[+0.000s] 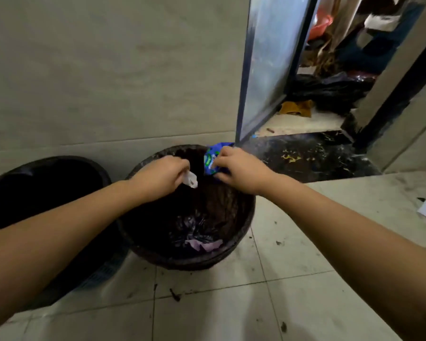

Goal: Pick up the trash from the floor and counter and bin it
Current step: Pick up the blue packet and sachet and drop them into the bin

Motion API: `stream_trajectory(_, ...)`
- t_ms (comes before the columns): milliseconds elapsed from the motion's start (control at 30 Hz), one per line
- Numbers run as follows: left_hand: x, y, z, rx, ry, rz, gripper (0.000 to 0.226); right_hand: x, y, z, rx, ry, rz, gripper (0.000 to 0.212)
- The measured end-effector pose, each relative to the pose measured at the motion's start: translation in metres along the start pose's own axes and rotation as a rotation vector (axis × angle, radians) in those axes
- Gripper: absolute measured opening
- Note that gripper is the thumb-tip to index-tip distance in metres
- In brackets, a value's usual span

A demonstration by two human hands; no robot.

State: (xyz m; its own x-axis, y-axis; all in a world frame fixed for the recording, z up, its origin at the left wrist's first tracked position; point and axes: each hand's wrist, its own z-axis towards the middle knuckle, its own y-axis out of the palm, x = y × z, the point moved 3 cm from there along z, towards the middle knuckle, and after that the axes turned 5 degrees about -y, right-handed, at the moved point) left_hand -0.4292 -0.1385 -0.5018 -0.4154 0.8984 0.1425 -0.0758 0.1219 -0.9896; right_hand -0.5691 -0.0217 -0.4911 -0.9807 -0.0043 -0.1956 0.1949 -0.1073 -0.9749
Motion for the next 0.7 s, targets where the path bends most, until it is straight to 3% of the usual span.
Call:
stream_trajectory(67,-0.018,0.022,-0.005,-0.196,-0.063,0.085,0.017,-0.026,0.025,0.012,-0.262,-0.067,-0.054,0.035)
stream_trajectory(167,-0.022,0.052,-0.006,-0.467,-0.045,0.152,0.021,-0.036,0.068,0.025,-0.605,-0.026,-0.123,0.035)
stream_trajectory(300,-0.018,0.082,-0.002,-0.769,-0.015,0.155,0.03,-0.024,0.109,0.04,-0.887,0.13,-0.104,0.02)
stream_trajectory(367,-0.016,0.086,0.0,-0.833,-0.023,0.084,0.042,-0.023,0.123,0.043,-0.968,0.152,-0.098,0.031)
stream_trajectory(433,-0.016,0.082,0.002,-0.832,-0.022,0.015,0.048,-0.022,0.125,0.047,-0.955,0.196,-0.035,0.041)
stream_trajectory(500,-0.017,0.068,0.009,-0.764,-0.006,0.025,0.046,-0.021,0.11,0.052,-0.861,0.212,0.036,0.039)
stream_trajectory(700,0.029,-0.013,0.072,-0.396,0.07,0.047,0.025,0.014,-0.019,0.028,-0.297,0.347,0.076,0.032)
